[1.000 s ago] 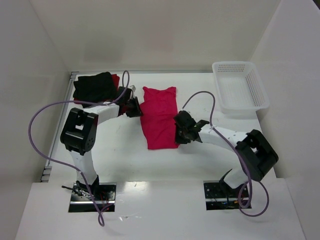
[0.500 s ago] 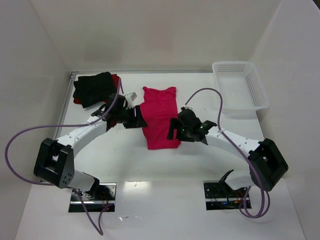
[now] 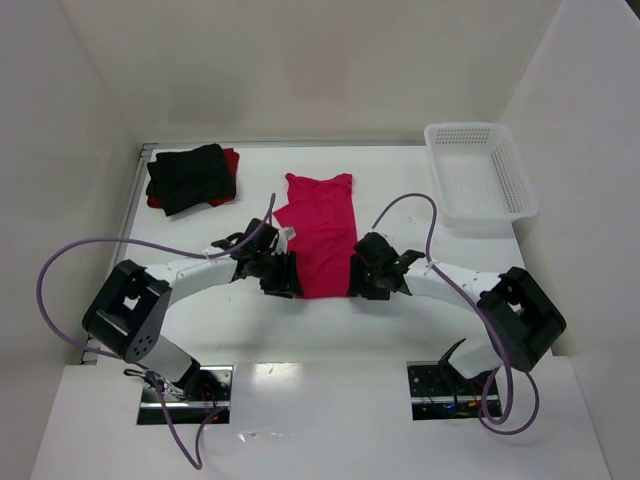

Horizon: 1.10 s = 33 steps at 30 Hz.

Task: Fold and stack the t-shirts
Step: Grab one side of the 2/3 rectangular tshirt with both arms

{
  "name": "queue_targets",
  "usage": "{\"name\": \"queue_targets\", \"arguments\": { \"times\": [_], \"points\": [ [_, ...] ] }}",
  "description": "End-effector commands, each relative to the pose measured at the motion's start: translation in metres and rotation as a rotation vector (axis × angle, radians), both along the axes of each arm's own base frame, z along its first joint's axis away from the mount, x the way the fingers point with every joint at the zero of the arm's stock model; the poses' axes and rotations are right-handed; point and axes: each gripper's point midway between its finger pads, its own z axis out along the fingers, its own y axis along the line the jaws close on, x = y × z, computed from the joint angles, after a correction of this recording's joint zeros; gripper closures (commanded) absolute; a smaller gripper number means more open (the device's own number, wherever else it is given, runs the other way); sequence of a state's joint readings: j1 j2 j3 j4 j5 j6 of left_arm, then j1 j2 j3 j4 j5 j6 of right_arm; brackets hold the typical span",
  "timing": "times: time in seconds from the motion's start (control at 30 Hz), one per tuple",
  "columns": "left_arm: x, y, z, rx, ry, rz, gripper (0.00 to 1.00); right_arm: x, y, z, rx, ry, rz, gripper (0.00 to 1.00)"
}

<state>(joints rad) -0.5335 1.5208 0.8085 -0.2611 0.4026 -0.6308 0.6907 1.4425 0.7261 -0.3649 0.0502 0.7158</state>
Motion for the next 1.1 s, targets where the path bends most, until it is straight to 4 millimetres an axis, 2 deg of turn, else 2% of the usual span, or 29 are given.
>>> {"name": "queue_targets", "arguments": {
  "times": [0.0,0.2,0.3,0.37,0.4,0.47,0.57,0.63,0.73,0.77,0.87,0.9,1.0,1.07],
  "points": [
    [0.004,-0.006,-0.012,0.017,-0.011,0.008,0.53,0.004,0.002,-0.004,0.003,-0.022,-0.033,0.38],
    [0.009,-0.008,-0.026,0.041,-0.002,0.029,0.57,0.012,0.009,-0.007,0.018,-0.032,-0.041,0.44],
    [0.015,-0.006,-0.025,0.056,-0.023,0.044,0.57,0.016,0.012,-0.006,0.026,-0.041,-0.041,0.44],
    [0.012,-0.003,-0.028,0.076,-0.008,0.048,0.57,0.022,0.016,0.0,0.035,-0.059,-0.034,0.44],
    [0.016,-0.003,-0.026,0.078,-0.02,0.054,0.54,0.023,0.018,0.001,0.041,-0.066,-0.034,0.44],
    [0.017,-0.003,-0.023,0.073,-0.028,0.054,0.53,0.027,0.018,0.002,0.032,-0.077,-0.03,0.4],
    [0.02,-0.004,-0.024,0.081,-0.031,0.059,0.53,0.028,0.019,-0.002,0.024,-0.068,-0.03,0.41],
    [0.022,-0.005,-0.029,0.086,-0.024,0.058,0.53,0.027,0.018,-0.006,0.011,-0.06,-0.021,0.46],
    [0.024,-0.006,-0.031,0.085,-0.025,0.058,0.58,0.026,0.017,-0.01,0.004,-0.052,-0.021,0.56],
    [0.025,-0.007,-0.033,0.085,-0.025,0.058,0.6,0.026,0.017,-0.01,0.004,-0.052,-0.021,0.63],
    [0.027,-0.009,-0.03,0.08,-0.032,0.059,0.74,0.028,0.016,-0.009,0.002,-0.055,-0.034,0.74],
    [0.027,-0.009,-0.03,0.08,-0.032,0.059,0.78,0.028,0.016,-0.009,0.002,-0.055,-0.034,0.84],
    [0.026,-0.008,-0.028,0.08,-0.032,0.059,0.93,0.027,0.016,-0.007,0.004,-0.057,-0.034,0.97],
    [0.024,-0.005,-0.023,0.087,-0.035,0.063,0.99,0.028,0.016,-0.003,0.011,-0.065,-0.034,0.99]
  ]
}}
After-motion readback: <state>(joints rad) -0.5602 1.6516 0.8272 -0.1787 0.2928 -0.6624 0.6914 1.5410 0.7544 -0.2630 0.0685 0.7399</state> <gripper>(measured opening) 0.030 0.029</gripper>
